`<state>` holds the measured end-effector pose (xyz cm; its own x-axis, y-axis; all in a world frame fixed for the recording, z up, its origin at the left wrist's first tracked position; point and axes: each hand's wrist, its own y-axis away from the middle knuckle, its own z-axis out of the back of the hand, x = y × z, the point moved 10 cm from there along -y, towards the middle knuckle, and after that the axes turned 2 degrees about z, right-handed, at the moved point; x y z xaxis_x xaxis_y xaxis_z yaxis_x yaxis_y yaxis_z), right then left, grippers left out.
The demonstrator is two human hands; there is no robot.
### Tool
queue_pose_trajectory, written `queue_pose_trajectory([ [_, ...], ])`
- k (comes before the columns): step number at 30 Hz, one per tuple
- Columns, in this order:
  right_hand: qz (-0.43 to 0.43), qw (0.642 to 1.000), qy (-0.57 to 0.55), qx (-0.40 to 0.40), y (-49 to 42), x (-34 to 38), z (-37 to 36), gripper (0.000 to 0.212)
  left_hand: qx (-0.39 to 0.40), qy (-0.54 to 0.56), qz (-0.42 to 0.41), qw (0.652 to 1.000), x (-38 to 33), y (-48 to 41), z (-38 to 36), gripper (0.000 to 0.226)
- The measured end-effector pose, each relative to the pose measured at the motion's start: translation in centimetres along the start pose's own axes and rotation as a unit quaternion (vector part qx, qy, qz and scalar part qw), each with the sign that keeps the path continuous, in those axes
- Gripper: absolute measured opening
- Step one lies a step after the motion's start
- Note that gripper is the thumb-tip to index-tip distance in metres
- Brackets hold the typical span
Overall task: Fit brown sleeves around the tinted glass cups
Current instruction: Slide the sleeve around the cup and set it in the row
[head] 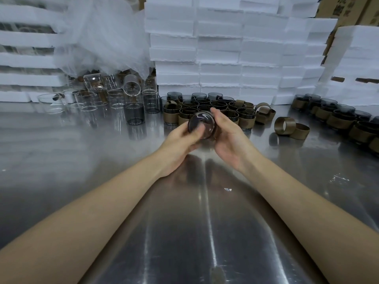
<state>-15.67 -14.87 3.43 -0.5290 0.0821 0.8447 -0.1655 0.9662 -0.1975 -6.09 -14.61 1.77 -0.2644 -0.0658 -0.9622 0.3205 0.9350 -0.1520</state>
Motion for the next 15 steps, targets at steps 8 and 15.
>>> queue_pose_trajectory([
  [8,-0.100,0.994,-0.031,-0.012,0.6,-2.2,0.3,0.050,-0.075,-0.159,-0.156,0.972,-2.8,1.0,0.6,0.081],
  [15,-0.108,0.993,-0.030,-0.038,0.5,-2.7,0.9,0.046,-0.085,-0.210,-0.171,0.959,-3.3,1.4,0.3,0.072],
])
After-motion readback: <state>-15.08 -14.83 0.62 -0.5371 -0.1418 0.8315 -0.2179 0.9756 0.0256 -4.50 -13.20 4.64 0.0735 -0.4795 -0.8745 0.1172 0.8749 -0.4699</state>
